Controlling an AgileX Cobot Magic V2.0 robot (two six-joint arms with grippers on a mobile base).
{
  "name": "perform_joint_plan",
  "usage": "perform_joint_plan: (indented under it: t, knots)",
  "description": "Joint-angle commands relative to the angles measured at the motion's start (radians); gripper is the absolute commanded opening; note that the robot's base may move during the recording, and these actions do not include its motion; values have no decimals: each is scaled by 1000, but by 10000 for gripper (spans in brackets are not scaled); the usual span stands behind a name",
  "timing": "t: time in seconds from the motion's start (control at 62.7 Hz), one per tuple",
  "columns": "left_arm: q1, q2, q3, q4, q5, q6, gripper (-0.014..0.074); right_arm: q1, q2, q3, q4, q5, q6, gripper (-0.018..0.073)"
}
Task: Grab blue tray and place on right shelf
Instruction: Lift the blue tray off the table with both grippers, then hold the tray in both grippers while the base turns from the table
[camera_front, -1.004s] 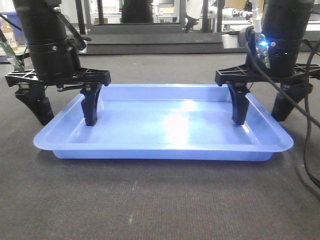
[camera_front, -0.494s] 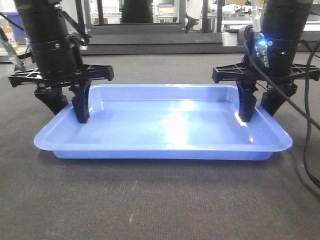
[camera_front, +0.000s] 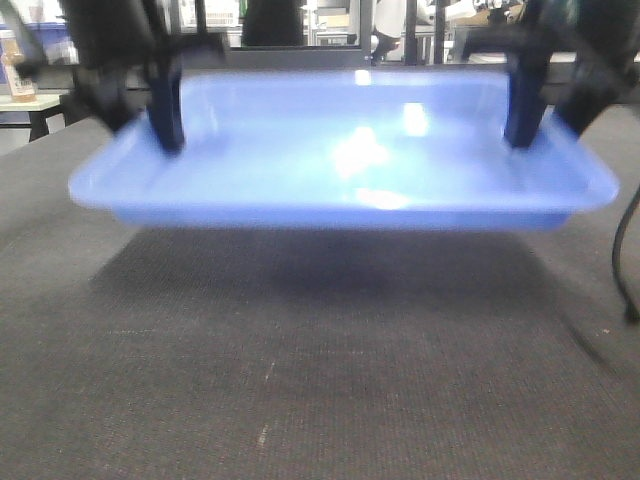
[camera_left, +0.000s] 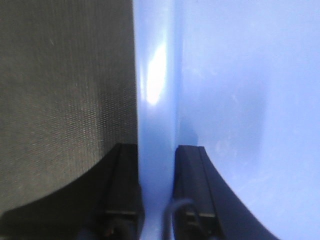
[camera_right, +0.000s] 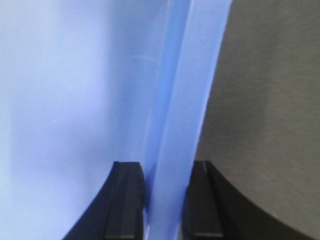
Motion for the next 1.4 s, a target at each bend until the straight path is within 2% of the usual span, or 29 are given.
perform_joint_plan:
  t: [0.0, 0.128, 0.287, 0.446, 0.638, 0.733, 1.004, 1.387]
  knots:
    - [-21, -116, -48, 51, 12, 13, -41, 0, -111, -32, -55, 8, -7, 60]
    - [-60, -196, -60, 85, 32, 13, -41, 0, -190, -32, -56, 38, 7, 60]
    - [-109, -270, -60, 146, 100, -30, -41, 0, -285, -45, -56, 74, 12, 60]
    - [-157, -332, -60, 155, 147, -35, -41, 1, -342, -137, -58, 177, 12, 60]
    - [-200, -391, -60, 168, 149, -93, -41, 14, -359, -220, -81, 229, 12, 60]
    - [-203, -407, -64, 181, 149, -117, -41, 14, -356, -218, -81, 239, 12, 60]
    - [-203, -409, -124, 208, 166, -119, -41, 14, -352, -218, -81, 241, 12, 60]
    - [-203, -409, -124, 198, 180, -119, -41, 13, -352, -218, -81, 241, 12, 57]
